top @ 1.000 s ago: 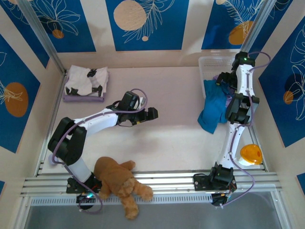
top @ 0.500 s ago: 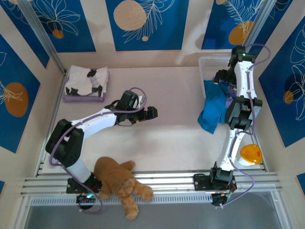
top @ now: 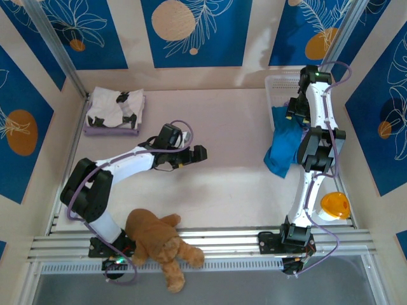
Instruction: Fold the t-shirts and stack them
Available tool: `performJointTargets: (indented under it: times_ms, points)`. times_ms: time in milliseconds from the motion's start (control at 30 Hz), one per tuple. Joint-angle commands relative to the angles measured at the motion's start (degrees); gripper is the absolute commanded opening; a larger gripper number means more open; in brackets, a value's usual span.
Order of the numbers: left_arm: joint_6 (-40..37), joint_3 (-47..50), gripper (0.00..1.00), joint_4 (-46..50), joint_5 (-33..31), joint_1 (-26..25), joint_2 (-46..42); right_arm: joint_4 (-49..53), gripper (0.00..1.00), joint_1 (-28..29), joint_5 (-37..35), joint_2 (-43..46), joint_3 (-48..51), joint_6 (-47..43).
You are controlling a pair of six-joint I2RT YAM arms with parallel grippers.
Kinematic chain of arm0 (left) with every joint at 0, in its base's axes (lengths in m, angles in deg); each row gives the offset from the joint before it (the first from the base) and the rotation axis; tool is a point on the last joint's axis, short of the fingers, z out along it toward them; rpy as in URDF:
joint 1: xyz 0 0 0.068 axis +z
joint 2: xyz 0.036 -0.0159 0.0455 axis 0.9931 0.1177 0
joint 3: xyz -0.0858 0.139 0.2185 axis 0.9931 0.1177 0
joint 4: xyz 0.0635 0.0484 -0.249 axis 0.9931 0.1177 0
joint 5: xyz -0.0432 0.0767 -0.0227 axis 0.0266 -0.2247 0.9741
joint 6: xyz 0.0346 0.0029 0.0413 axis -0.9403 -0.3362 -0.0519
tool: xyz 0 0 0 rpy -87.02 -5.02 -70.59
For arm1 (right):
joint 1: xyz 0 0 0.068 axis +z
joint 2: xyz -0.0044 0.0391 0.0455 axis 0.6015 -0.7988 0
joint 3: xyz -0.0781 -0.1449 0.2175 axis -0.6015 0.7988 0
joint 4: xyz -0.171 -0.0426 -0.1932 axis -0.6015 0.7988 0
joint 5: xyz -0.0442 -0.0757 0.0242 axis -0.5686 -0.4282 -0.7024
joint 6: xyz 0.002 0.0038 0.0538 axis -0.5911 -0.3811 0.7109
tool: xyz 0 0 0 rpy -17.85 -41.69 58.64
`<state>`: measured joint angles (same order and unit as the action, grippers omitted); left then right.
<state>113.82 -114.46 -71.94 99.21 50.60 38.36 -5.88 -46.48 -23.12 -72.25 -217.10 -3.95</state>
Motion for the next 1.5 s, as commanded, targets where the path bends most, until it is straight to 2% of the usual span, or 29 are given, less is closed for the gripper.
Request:
performJointTargets:
  times_ms: [0, 100, 233, 333, 533, 700, 967, 1100, 1300, 1467]
  points:
    - [-0.45, 0.61, 0.99, -1.26, 1.63, 0.83, -0.72, 1.43, 0.54, -0.08, 0.71, -1.34, 0.3, 0.29]
    - [-0.19, 0.83, 0.99, -1.71, 2.1, 0.87, -0.33, 1.44, 0.51, 0.07, 1.01, -1.96, 0.45, 0.5]
    - [0.25, 1.14, 0.99, -2.24, 2.32, 0.91, -0.1, 1.18, 0.42, 0.27, 1.24, -1.77, 0.72, 0.84]
    - [0.17, 0.97, 0.99, -1.86, 2.03, 0.93, -0.08, 1.23, 0.3, 0.27, 1.54, -1.42, 0.59, 1.12]
    - [-0.19, 0.52, 0.99, -0.94, 1.4, 1.26, -0.61, 1.27, 0.0, 0.62, 1.32, 0.92, 0.24, 1.18]
    - [-0.27, 0.43, 0.99, -0.36, 1.18, 2.03, -1.43, 0.67, 0.0, 1.04, 0.16, 4.78, -0.43, 1.33]
    - [-1.76, 0.03, 0.99, 2.49, 1.0, 4.1, -3.91, -5.45, 0.0, 1.71, 1.47, 16.16, -1.27, 3.09]
    - [-2.37, 0.27, 0.99, 3.33, 1.19, 5.26, -5.41, -9.63, 0.0, 3.28, -1.34, 22.45, -1.37, 3.06]
    - [-3.49, 0.78, 0.99, 5.16, 2.61, 8.37, -7.54, -20.3, 0.0, 6.49, -2.69, 34.15, 2.72, 3.44]
    - [-4.11, 1.93, 0.99, 5.78, 3.36, 11.46, -9.68, -31.98, 0.0, 12.34, -8.27, 44.18, 8.6, 1.07]
